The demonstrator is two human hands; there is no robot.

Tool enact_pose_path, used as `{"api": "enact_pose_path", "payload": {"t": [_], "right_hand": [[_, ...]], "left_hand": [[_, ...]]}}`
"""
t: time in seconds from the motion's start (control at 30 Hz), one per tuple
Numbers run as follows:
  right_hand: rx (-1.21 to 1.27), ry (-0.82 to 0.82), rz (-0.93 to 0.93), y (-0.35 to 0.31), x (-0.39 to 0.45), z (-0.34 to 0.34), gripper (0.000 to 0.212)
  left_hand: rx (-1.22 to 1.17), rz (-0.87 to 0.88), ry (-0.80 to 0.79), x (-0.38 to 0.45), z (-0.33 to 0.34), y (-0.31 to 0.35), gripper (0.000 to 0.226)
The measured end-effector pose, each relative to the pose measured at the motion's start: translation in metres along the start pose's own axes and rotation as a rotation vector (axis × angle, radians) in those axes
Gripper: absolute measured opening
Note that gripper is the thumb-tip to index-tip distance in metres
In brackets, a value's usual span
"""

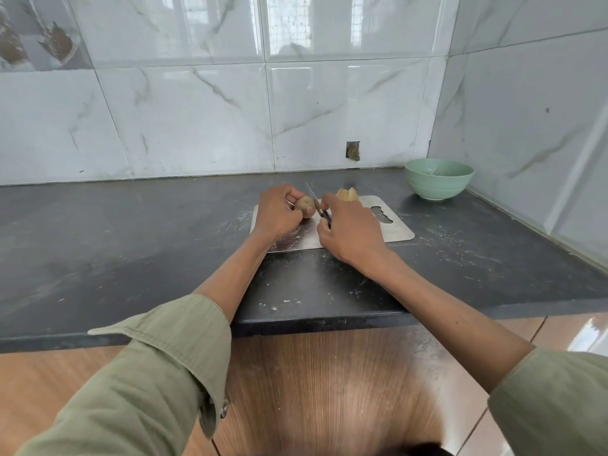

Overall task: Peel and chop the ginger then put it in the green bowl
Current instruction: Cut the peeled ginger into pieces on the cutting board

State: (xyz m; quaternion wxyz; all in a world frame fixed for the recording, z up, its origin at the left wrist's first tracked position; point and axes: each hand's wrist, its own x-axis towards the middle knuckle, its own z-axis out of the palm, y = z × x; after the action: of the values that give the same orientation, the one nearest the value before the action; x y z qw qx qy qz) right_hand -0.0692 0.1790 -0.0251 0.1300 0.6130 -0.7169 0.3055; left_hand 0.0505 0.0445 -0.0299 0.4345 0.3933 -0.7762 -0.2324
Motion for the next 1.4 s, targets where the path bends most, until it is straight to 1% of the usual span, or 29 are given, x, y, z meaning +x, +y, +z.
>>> {"api": "enact_pose_path", "payload": {"t": [0.27, 0.37, 0.53, 0.8, 0.97, 1.07, 1.13, 1.23, 1.4], "right_hand": [[-0.014, -0.025, 0.022, -0.004, 0.006, 0.001, 0.020], [0.014, -0.026, 0.058, 0.000, 0.004, 0.001, 0.021], [0.049, -0.072, 0.083, -0.008, 0.014, 0.003, 0.019], [0.072, -0.103, 0.121, -0.003, 0.001, 0.001, 0.020], [0.126, -0.112, 0.181, -0.003, 0.001, -0.002, 0.022], [0.192, -0.086, 0.254, 0.002, 0.004, -0.008, 0.021], [0.229, -0.046, 0.261, 0.002, 0.005, -0.009, 0.020], [0.250, -0.015, 0.248, -0.001, 0.005, -0.009, 0.020], [0.193, 0.023, 0.173, -0.002, 0.003, -0.007, 0.023]], "left_hand": [[0.011, -0.025, 0.004, 0.002, 0.002, -0.002, 0.023], [0.017, -0.023, 0.000, 0.001, 0.002, 0.001, 0.021], [-0.002, -0.018, 0.010, 0.001, 0.002, 0.000, 0.022], [-0.004, -0.027, 0.010, 0.002, 0.003, -0.002, 0.023], [-0.041, -0.063, 0.012, 0.003, 0.004, -0.003, 0.026], [-0.078, -0.098, -0.002, 0.003, 0.003, -0.003, 0.027], [-0.089, -0.107, -0.023, 0.003, 0.000, -0.003, 0.027], [-0.125, -0.108, -0.037, 0.003, -0.002, -0.004, 0.025], [-0.085, -0.055, -0.031, 0.002, -0.004, -0.005, 0.026]]}}
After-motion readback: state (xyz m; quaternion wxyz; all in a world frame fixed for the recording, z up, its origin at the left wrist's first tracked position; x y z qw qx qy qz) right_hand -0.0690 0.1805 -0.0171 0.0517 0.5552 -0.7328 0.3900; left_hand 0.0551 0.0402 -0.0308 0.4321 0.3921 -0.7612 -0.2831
